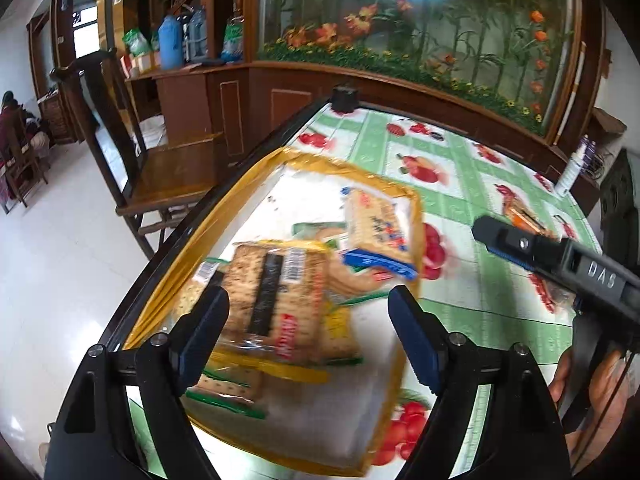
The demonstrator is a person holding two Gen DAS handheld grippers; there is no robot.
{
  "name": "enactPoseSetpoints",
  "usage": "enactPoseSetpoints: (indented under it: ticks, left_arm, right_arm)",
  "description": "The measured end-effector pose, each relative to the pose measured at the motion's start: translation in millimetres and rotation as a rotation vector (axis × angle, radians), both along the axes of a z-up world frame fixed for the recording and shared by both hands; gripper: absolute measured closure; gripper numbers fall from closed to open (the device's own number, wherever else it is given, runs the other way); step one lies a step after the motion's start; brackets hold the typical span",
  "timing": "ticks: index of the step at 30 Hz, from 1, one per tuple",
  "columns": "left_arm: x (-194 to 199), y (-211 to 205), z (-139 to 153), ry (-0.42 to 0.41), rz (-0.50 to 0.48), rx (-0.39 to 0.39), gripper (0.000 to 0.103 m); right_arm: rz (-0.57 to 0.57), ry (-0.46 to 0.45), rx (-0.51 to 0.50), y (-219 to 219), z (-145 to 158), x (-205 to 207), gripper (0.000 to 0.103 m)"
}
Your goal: Organize snacks
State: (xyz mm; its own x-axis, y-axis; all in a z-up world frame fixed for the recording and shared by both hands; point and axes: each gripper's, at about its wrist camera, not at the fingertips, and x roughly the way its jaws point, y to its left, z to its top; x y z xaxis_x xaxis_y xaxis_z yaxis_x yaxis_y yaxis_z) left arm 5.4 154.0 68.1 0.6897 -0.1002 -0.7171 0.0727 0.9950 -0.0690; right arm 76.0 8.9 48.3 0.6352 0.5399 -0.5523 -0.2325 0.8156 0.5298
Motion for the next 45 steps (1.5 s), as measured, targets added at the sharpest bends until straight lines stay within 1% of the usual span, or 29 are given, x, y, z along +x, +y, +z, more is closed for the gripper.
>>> enactPoseSetpoints:
  ticks: [6, 12, 15, 18, 19, 21, 23, 26, 29, 30, 33, 36, 38, 40, 42, 44, 45]
  left_arm:
    - [-2.2, -36.5, 4.0, 0.003, -0.070, -0.001, 0.021]
    - [-5.1, -84.4, 4.5, 0.014, -0.156, 0.022, 0.021]
    - [-6.0, -103.7, 3.8, 0.023, -0.196, 0.023, 0.021]
    - [-7.1, -122.6, 1.2, 0.032, -0.229, 0.034, 0.021]
    - [-7.6, -126.8, 0.8, 0.035, -0.235, 0.035, 0.021]
    - [-6.8, -137.8, -2.4, 0.050, -0.254, 0.028, 0.021]
    - [-6.7, -145.9, -5.0, 0.063, -0.266, 0.027, 0.021]
    - [-3.9, -156.7, -10.2, 0.082, -0.279, 0.035, 0.021]
    - [-1.1, -166.9, -16.0, 0.105, -0.293, 0.030, 0.021]
    - [-0.2, -169.8, -17.7, 0.112, -0.298, 0.028, 0.021]
    - [1.3, -178.8, -21.7, 0.125, -0.307, 0.028, 0.021]
    - [2.3, -183.8, -23.6, 0.134, -0.317, 0.023, 0.021]
    - [5.0, -186.1, -24.3, 0.142, -0.319, 0.014, 0.021]
    - [8.7, -188.9, -25.5, 0.158, -0.320, -0.007, 0.021]
    - [11.7, -190.8, -25.7, 0.168, -0.324, -0.023, 0.021]
    - [12.7, -193.0, -24.7, 0.167, -0.326, -0.033, 0.021]
    - [12.6, -193.2, -24.4, 0.165, -0.325, -0.034, 0.021]
  right_arm:
    - [-0.084, 0.009, -0.002, -50.9, -5.1, -27.4, 0.039]
    - [-0.214, 0.006, 0.004, -123.6, -3.3, -60.0, 0.039]
    - [-0.292, -0.003, -0.001, -162.5, 0.5, -73.7, 0.036]
    - [-0.377, -0.006, 0.013, -203.4, 0.0, -84.3, 0.036]
    - [-0.407, -0.003, 0.011, -216.1, -0.5, -86.8, 0.034]
    - [-0.448, 0.003, 0.008, -238.5, -3.1, -87.2, 0.034]
    - [-0.459, 0.018, 0.028, -254.6, -7.3, -83.7, 0.034]
    - [-0.452, 0.024, 0.041, -264.4, -11.0, -76.7, 0.034]
    - [-0.398, 0.019, 0.044, -258.0, -12.3, -68.2, 0.034]
    - [-0.355, 0.019, 0.044, -252.2, -13.1, -63.3, 0.034]
    - [-0.313, 0.032, -0.011, -237.7, -15.2, -53.1, 0.034]
    - [-0.324, 0.077, -0.051, -237.4, -25.1, -38.9, 0.034]
    - [-0.342, 0.100, -0.044, -243.1, -31.7, -37.1, 0.034]
    - [-0.354, 0.101, -0.047, -246.9, -31.7, -36.1, 0.034]
    - [-0.346, 0.116, -0.047, -247.7, -32.2, -33.5, 0.031]
    - [-0.306, 0.126, -0.033, -241.3, -31.8, -33.7, 0.024]
    - [-0.286, 0.126, -0.032, -237.3, -32.1, -35.0, 0.023]
